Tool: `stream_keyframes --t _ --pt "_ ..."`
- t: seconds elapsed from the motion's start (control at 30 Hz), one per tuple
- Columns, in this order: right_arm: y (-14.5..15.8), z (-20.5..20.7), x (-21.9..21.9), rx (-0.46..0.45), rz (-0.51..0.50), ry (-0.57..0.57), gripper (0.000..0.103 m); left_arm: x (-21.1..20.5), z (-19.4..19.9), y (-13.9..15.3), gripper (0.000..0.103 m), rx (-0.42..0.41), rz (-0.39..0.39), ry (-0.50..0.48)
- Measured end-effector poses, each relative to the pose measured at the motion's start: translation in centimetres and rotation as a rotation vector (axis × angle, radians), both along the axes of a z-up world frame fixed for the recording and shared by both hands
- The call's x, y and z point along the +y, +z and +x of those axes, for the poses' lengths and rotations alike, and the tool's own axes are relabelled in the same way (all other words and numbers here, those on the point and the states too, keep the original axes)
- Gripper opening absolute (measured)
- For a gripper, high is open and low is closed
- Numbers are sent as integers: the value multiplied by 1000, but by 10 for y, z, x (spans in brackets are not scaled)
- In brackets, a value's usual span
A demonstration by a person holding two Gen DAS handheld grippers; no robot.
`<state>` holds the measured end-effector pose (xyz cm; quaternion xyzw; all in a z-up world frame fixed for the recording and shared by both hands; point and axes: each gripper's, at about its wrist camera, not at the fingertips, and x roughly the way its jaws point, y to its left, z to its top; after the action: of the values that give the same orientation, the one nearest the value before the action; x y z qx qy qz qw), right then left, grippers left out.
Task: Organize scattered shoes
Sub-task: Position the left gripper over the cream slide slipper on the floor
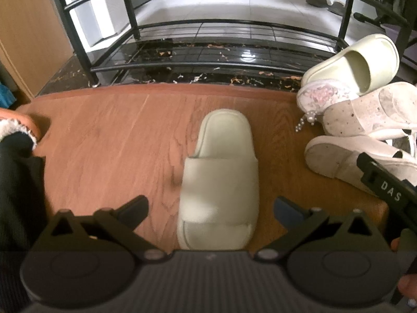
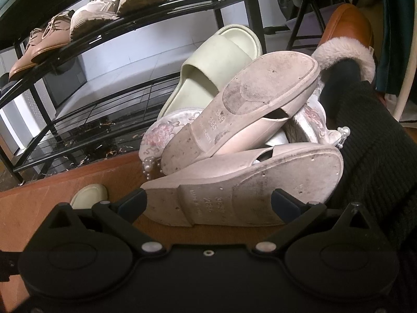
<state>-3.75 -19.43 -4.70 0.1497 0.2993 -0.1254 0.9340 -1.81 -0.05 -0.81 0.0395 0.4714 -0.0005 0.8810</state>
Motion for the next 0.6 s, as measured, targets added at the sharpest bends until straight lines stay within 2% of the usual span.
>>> stream_keyframes --t 0.07,0.27,0.4,0.6 --pt "1 1 -1 0 5 -4 103 -5 17 2 102 -6 5 -14" --pt "2 1 -5 -4 30 -14 103 -9 20 6 102 -20 28 -29" --pt "1 1 -7 5 50 -18 103 -8 21 3 102 6 44 -33" --pt "-2 5 0 53 18 8 103 -13 29 -2 102 39 79 -39"
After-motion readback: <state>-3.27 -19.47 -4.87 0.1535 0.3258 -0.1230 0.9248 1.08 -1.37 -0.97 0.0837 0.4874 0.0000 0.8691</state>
